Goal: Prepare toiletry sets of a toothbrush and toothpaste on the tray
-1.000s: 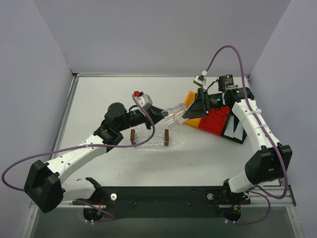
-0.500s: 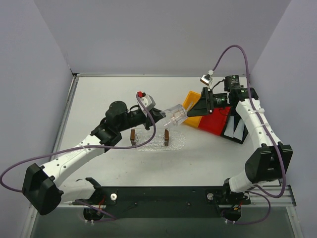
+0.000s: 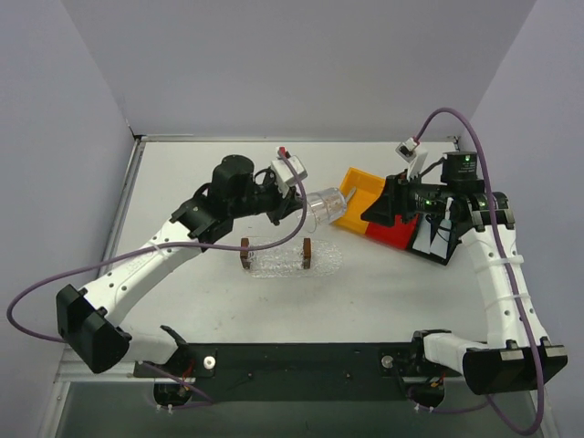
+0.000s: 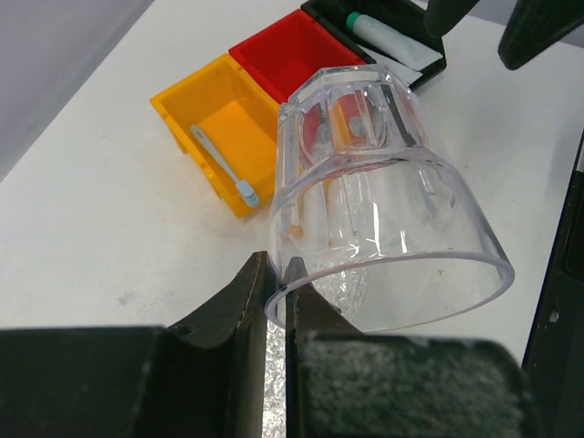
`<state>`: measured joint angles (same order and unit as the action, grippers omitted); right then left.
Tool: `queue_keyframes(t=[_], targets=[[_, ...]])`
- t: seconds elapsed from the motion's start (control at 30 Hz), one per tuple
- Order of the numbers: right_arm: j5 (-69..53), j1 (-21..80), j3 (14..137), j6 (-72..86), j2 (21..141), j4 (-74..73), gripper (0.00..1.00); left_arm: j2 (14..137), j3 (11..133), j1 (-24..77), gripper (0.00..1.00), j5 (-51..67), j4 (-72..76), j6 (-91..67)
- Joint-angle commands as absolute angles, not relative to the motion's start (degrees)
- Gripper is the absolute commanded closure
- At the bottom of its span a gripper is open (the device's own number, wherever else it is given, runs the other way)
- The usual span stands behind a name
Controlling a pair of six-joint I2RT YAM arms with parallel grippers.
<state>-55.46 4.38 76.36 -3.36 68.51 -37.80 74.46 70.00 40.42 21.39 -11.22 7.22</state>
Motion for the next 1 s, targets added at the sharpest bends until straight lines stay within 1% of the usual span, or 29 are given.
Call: queue_keyframes(t=[0.0,0.13,0.27,0.37,0.5,0.67,0.77,0.83,0.97], targets=[[-47.9,4.9,74.1,-5.1,66.8,-38.1,0.44,80.1,80.8,40.9,1.00,19.3,-25.5,10.6],[-44.1,6.9,73.3,-5.5,63.9,-37.7,0.44,84.4,85.9,41.6,1.00,15.8,-30.5,9.8],[-36.3,13.4,72.3,-4.9,60.7,-34.6,0.46,87.8,91.3,42.5,1.00,12.1,-34.8,8.5],[-30.9,17.7,71.2,-4.0,58.0,-31.0,0.47,90.6,93.7,42.6,1.00,10.2,-36.7,5.7],[-25.2,22.5,71.1,-2.9,57.0,-27.7,0.50,94.3,99.0,42.7,1.00,7.0,-38.9,-2.5],[-20.4,25.4,72.2,-0.3,59.5,-24.5,0.52,97.7,101.6,43.4,1.00,1.7,-37.0,-9.0],[-15.3,28.2,73.0,0.0,61.9,-22.8,0.51,98.8,102.0,43.8,1.00,-1.6,-35.0,-13.4],[-10.3,29.7,74.1,-0.2,63.9,-22.1,0.50,99.2,102.2,43.9,1.00,-2.7,-33.6,-16.4],[-4.7,33.4,75.1,-0.4,66.7,-20.7,0.50,98.5,101.2,44.1,1.00,-3.9,-31.3,-20.3]])
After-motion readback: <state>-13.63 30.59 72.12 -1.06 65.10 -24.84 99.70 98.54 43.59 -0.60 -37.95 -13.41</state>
